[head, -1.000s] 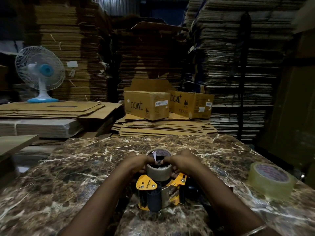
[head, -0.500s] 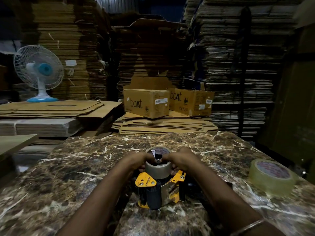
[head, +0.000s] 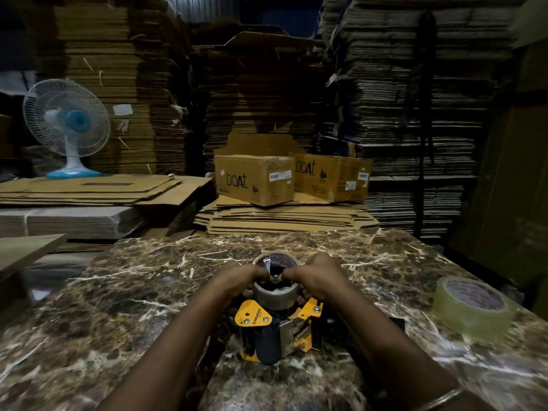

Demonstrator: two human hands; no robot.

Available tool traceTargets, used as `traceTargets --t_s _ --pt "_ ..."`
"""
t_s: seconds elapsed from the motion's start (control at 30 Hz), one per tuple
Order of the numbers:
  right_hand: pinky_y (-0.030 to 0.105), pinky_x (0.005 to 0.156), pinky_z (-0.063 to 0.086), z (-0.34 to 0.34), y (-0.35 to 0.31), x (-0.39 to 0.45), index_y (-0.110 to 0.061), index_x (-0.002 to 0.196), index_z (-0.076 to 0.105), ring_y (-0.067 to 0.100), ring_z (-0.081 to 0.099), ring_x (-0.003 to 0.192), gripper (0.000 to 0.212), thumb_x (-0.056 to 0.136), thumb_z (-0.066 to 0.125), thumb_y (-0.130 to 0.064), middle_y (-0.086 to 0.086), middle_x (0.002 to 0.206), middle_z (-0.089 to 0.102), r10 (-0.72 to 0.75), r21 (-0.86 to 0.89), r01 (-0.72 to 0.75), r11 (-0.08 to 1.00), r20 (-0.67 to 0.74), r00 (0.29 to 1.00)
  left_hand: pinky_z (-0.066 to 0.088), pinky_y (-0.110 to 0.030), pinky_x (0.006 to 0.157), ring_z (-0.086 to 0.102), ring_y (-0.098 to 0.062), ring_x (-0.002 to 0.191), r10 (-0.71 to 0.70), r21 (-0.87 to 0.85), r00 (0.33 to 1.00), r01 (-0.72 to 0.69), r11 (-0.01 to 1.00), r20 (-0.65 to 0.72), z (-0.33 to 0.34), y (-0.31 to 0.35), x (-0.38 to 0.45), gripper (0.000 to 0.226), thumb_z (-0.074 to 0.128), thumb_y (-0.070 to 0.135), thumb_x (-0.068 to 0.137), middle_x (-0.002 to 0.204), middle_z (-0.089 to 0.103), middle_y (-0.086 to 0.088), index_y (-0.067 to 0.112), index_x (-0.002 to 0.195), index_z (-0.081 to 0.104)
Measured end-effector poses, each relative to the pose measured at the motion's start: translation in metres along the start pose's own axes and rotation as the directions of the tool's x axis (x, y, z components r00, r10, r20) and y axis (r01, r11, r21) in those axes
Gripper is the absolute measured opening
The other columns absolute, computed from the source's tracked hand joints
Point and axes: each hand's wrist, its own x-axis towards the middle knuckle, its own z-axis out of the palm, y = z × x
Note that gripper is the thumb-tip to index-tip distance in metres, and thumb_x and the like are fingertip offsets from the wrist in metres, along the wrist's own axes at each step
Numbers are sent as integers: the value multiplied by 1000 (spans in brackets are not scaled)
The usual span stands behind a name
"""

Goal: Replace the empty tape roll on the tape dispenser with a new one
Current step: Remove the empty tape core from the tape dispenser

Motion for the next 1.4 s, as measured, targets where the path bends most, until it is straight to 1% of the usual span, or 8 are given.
traceTargets --t_s 0.23,0.43,0.57,0.73,0.93,1.17,1.33,1.4 --pt "23 47 44 -5 3 -2 -5 100 64 15 65 61 43 76 83 -36 8 82 72 -56 -38 56 998 -2 998 55 -36 74 68 -30 93 90 12 996 -90 996 24 -6 -1 -9 63 82 39 53 109 70 -20 -2 101 71" --pt "60 85 55 -9 1 -9 -8 107 64 40 67 98 56 64 76 -43 18 109 67 -127 112 107 988 187 974 49 -34 78 61 -24 95 165 -54 950 -156 986 263 -23 -1 -28 36 78 35 66 104 72 -7 12 93 77" --pt "49 81 53 -20 1 -15 -17 118 56 33 62 106 66 61 79 -43 9 121 61 -198 216 142 966 262 945 43 -54 105 63 -36 113 199 -96 923 -177 980 329 -24 -7 -25 47 82 21 65 122 69 -18 9 110 74" --pt "43 93 59 -17 9 -18 -21 143 42 24 62 117 126 35 100 -49 -1 131 59 -300 97 284 954 235 925 45 -53 97 61 -35 115 222 -101 879 -198 975 421 -27 -10 -25 80 91 35 56 129 66 -13 17 128 63" --pt "21 81 54 -21 9 -24 -14 145 45 16 61 108 107 53 98 -29 -7 119 58 -391 6 392 920 89 916 48 -51 103 63 -30 120 265 -81 817 -261 962 512 -26 -7 -36 74 83 6 64 132 65 -8 17 133 59" --pt "31 86 55 -22 -2 -31 -14 134 57 14 58 95 86 61 93 -44 -8 107 59 -420 -149 416 897 2 907 42 -60 108 56 -29 129 243 -52 813 -255 966 530 -28 -10 -33 76 87 14 63 144 55 0 24 133 59" --pt "29 72 60 -27 -2 -28 -8 136 52 12 62 89 73 74 86 -22 -5 106 60 -336 181 342 922 -67 940 44 -56 108 55 -22 127 202 -53 835 -205 977 511 -26 -11 -33 85 84 6 70 146 49 9 17 145 45" --pt "34 79 62 -26 1 -23 -14 134 54 16 64 97 75 69 90 -25 -6 106 61 -354 105 364 926 -103 930 44 -55 108 52 -22 131 201 -44 831 -209 977 519 -28 -13 -30 97 91 17 62 150 46 11 22 146 44"
